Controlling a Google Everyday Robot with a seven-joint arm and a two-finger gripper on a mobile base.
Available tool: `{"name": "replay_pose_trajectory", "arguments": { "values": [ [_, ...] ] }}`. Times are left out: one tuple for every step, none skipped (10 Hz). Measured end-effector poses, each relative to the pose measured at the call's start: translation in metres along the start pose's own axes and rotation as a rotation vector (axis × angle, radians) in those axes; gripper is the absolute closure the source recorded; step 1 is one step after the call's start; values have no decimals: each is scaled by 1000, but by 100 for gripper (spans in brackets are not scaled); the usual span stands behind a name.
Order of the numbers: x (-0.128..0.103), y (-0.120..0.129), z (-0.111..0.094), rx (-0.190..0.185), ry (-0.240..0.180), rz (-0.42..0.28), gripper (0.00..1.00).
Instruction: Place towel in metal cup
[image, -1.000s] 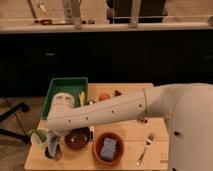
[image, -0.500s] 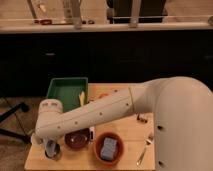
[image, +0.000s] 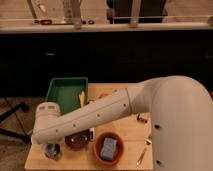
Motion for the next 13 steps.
{"name": "replay_pose_trajectory", "arguments": {
  "values": [
    [-1, 2, 0, 1, -6, 3, 100],
    [-1, 4, -1, 2, -14, 6, 100],
    [-1, 5, -1, 2, -19, 6, 100],
    [-1, 6, -1, 1, -24, 7, 100],
    [-1, 8, -1, -2, -32, 9, 99],
    [-1, 8, -1, -5, -40, 12, 95],
    [0, 9, 0, -12, -50, 18, 84],
    [1, 10, -1, -14, -59, 29, 73],
    [3, 12, -1, -14, -63, 38, 65],
    [4, 13, -1, -14, -68, 45, 56],
    [2, 14, -2, -15, -73, 48, 45],
    [1, 14, -3, -15, -78, 48, 34],
    [0, 15, -3, -16, -79, 48, 26]
  ]
}}
